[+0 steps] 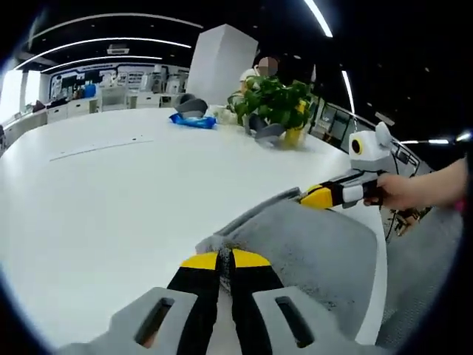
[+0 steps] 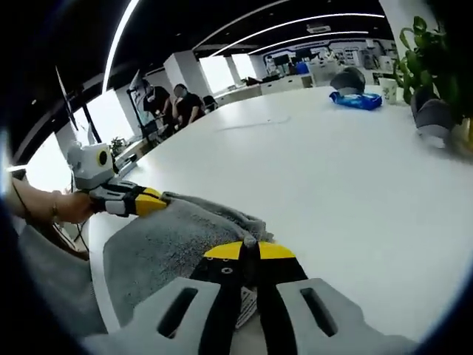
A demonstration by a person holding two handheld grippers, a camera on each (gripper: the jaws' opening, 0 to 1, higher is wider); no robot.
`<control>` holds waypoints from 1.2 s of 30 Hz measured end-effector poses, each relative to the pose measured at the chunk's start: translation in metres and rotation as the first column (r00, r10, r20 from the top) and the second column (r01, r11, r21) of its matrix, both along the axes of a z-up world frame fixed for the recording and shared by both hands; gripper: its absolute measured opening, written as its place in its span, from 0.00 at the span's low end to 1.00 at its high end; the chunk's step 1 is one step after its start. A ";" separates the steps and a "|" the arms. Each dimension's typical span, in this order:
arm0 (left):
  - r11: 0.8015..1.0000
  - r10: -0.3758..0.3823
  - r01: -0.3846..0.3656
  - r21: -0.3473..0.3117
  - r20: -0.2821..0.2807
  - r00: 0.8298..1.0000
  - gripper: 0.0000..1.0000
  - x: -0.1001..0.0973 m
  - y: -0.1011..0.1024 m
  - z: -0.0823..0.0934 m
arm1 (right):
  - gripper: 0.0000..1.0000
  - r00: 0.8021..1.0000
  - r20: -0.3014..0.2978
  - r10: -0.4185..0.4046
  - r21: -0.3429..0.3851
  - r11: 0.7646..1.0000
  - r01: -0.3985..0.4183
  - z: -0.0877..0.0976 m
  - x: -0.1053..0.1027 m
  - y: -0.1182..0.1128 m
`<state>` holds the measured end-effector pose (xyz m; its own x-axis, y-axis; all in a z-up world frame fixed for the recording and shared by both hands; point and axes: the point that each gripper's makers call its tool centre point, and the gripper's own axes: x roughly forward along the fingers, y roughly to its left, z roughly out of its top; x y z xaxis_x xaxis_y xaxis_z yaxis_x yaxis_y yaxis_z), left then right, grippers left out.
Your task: Fold the towel on the table until its edges align and the towel forms a compact rectangular stack.
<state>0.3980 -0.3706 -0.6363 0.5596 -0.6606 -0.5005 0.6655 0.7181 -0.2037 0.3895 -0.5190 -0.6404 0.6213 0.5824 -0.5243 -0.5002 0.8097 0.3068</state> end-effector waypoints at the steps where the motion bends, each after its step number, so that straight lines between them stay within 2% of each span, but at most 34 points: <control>1: 1.000 -0.001 0.001 0.005 -0.002 1.000 0.04 -0.005 0.001 0.000 | 0.02 1.000 0.000 0.008 -0.007 1.000 -0.008 0.000 -0.003 0.001; 10: 1.000 -0.009 0.009 0.029 -0.006 1.000 0.05 -0.033 0.007 -0.001 | 0.02 0.999 -0.010 0.045 -0.048 0.998 -0.046 0.000 -0.032 0.009; 16: 1.000 0.002 -0.003 0.025 0.021 1.000 0.07 -0.032 0.008 0.000 | 0.05 0.996 0.036 0.077 -0.110 0.991 -0.072 0.001 -0.032 0.008; 17: 0.999 -0.012 0.009 0.048 0.053 0.999 0.09 -0.032 0.009 0.003 | 0.06 0.996 0.047 0.076 -0.122 0.990 -0.070 0.003 -0.032 0.007; 21: 0.997 -0.043 0.037 0.065 0.087 0.995 0.20 -0.031 0.011 0.022 | 0.15 0.994 0.070 0.083 -0.137 0.988 -0.073 0.017 -0.031 0.003; 24: 0.997 -0.073 0.071 0.022 0.140 0.987 0.26 -0.035 0.010 0.046 | 0.21 0.990 0.101 0.097 -0.108 0.990 -0.086 0.035 -0.035 0.006; 26: 0.993 -0.114 0.114 0.014 0.169 0.979 0.26 -0.045 0.008 0.062 | 0.23 0.977 0.144 0.156 -0.131 0.982 -0.137 0.049 -0.043 0.010; 29: 0.976 -0.219 0.212 0.056 0.185 0.958 0.25 -0.068 0.002 0.070 | 0.30 0.960 0.118 0.253 -0.147 0.961 -0.235 0.054 -0.068 0.022; 30: 0.969 -0.241 0.227 0.096 0.175 0.955 0.25 -0.075 0.001 0.065 | 0.31 0.951 0.095 0.296 -0.165 0.946 -0.278 0.050 -0.079 0.028; 31: 0.965 -0.254 0.240 0.104 0.150 0.955 0.24 -0.081 0.000 0.060 | 0.31 0.947 0.087 0.310 -0.175 0.940 -0.292 0.049 -0.086 0.031; 34: 0.966 -0.251 0.245 0.077 0.082 0.964 0.27 -0.093 -0.008 0.046 | 0.31 0.941 0.077 0.329 -0.189 0.932 -0.310 0.040 -0.096 0.042; 36: 0.952 -0.287 0.282 0.121 0.029 0.957 0.34 -0.101 -0.010 0.032 | 0.34 0.937 0.013 0.349 -0.212 0.917 -0.338 0.025 -0.104 0.045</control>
